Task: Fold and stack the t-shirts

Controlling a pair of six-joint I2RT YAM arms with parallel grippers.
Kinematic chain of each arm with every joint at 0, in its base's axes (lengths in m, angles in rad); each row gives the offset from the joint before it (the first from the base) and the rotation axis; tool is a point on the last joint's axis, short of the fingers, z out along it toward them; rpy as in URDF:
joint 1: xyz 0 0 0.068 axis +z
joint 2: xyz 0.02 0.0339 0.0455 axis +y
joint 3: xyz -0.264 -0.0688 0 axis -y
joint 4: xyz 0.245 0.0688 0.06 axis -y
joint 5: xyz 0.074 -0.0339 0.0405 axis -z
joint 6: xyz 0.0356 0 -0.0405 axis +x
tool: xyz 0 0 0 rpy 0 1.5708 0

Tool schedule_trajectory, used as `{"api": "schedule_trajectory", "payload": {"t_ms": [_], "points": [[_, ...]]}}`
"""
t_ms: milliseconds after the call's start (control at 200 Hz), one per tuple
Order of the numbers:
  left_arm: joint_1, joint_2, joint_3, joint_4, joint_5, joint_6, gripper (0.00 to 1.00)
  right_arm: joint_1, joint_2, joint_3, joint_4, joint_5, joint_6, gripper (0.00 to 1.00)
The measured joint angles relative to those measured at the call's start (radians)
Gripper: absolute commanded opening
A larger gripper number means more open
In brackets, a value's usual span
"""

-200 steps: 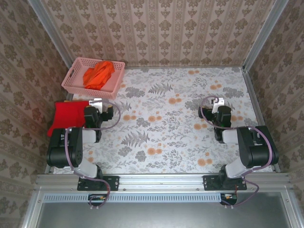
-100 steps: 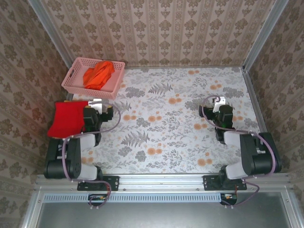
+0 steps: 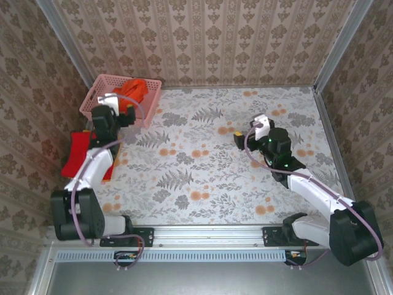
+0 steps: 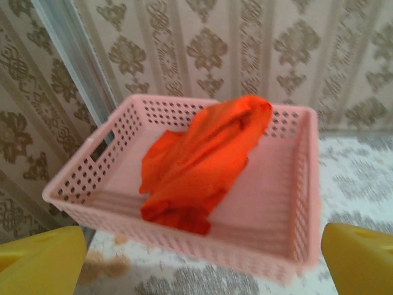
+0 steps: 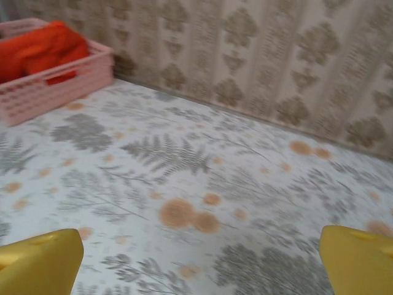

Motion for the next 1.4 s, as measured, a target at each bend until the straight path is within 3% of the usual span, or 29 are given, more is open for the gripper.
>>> {"api": "schedule_trajectory", "payload": {"t_ms": [335, 545, 710, 860, 1075, 1400], "points": [[0.077, 0.539, 0.602, -0.270, 0.037, -0.102, 1.00, 0.251, 0.047, 0.147, -0.129, 0.021, -0.080, 1.00], [0.075, 0.851, 0.992, -0.501, 0.078, -0.117, 1.00, 0.275, 0.047, 0.152, -0.149, 0.044, -0.094, 1.00], [0.070, 1.014, 1.212, -0.660, 0.122, -0.139, 0.99, 0.275, 0.047, 0.151, -0.148, 0.053, -0.092, 1.00], [0.058, 1.110, 1.358, -0.755, 0.183, -0.182, 0.71, 0.276, 0.047, 0.151, -0.147, 0.053, -0.079, 1.00], [0.029, 1.177, 1.476, -0.826, 0.303, -0.254, 0.00, 0.276, 0.045, 0.151, -0.153, 0.053, -0.070, 1.00], [0.026, 1.130, 1.505, -0.875, 0.389, -0.314, 0.00, 0.276, -0.007, 0.145, -0.169, 0.052, -0.066, 1.00]]}}
